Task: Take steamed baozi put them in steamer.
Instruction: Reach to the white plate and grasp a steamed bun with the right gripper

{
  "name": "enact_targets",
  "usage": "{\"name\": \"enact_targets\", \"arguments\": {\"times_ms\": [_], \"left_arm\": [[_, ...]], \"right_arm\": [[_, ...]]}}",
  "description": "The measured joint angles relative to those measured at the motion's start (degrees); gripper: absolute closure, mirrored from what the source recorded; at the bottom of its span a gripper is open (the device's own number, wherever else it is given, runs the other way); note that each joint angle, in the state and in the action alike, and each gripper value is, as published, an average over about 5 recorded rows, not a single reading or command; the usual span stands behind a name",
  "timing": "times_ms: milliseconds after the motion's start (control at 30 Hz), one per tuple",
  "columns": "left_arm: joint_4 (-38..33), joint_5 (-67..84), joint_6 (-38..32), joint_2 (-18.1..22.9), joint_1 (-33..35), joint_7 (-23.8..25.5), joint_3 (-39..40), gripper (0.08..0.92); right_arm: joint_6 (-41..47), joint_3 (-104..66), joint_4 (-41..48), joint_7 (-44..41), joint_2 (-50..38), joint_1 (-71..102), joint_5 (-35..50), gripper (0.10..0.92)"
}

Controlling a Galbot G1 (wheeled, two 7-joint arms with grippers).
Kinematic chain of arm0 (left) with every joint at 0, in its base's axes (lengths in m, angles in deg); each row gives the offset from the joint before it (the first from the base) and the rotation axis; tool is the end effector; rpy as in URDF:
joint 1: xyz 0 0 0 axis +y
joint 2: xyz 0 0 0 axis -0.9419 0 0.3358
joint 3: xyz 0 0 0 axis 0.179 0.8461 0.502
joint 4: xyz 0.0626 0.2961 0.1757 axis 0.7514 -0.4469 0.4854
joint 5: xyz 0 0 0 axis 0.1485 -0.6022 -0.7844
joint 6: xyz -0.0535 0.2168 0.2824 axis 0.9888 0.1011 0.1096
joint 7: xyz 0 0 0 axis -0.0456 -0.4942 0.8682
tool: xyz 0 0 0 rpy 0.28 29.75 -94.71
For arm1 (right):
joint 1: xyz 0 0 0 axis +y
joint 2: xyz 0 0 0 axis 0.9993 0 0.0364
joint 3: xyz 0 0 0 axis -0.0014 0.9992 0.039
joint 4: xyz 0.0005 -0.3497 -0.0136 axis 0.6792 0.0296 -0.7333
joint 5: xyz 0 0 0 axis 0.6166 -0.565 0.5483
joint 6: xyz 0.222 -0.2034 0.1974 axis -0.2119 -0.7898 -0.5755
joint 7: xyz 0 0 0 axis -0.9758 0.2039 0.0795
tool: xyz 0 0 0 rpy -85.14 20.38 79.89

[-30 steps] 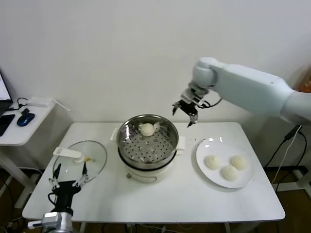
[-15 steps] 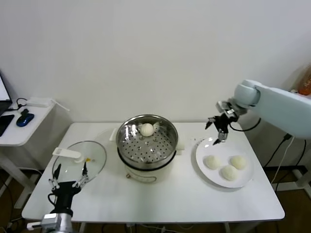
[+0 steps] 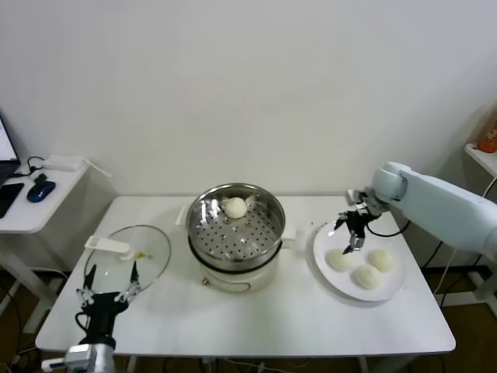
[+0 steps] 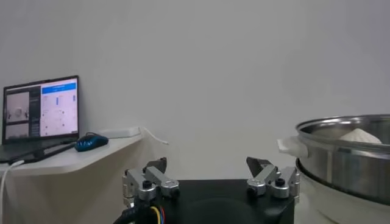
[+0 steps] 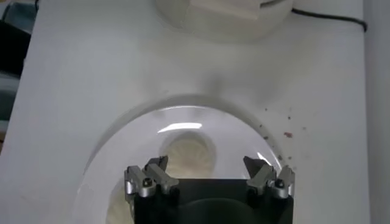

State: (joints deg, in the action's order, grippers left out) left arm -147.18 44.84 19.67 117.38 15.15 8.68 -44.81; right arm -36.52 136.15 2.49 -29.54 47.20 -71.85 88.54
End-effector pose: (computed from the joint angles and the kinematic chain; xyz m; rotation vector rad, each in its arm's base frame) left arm 0.1562 0.0795 -0.3184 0.2995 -3.0852 -0.1910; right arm 0.5827 -0.1415 -0.1968 1.3718 -1.3755 1.2102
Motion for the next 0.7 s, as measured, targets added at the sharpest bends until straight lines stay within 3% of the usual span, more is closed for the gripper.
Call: {"name": "enact_targets", "arguments": {"times_ms": [700], "left_arm": [[1.18,0.01,0.27,0.29,-1.08,-0.19,0.11,0.177]], "right_arm": [[-1.1,-2.34,7.4,-1.38,4.68,4.78,-4.18,0.203]]}}
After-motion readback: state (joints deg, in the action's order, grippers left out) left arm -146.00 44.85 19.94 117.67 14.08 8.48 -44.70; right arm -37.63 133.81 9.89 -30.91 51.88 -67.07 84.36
